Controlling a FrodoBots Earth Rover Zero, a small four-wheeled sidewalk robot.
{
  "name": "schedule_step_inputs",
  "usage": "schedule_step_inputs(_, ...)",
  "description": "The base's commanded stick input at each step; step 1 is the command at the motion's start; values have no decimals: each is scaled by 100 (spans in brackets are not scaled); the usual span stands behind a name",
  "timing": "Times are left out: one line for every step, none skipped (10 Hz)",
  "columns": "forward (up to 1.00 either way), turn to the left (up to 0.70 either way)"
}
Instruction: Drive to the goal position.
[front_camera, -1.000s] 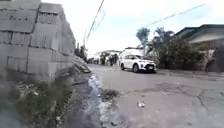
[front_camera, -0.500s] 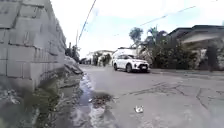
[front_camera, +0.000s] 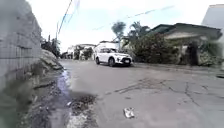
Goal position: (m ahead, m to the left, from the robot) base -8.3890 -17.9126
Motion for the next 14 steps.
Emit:
schedule_step_inputs(0, -70)
schedule_step_inputs(0, -70)
schedule_step_inputs(0, -70)
schedule_step_inputs(0, -70)
schedule_step_inputs(0, -70)
schedule_step_inputs(0, -70)
schedule_step_inputs(0, -70)
schedule_step_inputs(0, -70)
schedule_step_inputs(0, -70)
schedule_step_inputs(0, -70)
schedule_step_inputs(0, -70)
schedule_step_inputs(0, -70)
schedule_step_inputs(0, -70)
schedule_step_inputs(0, -70)
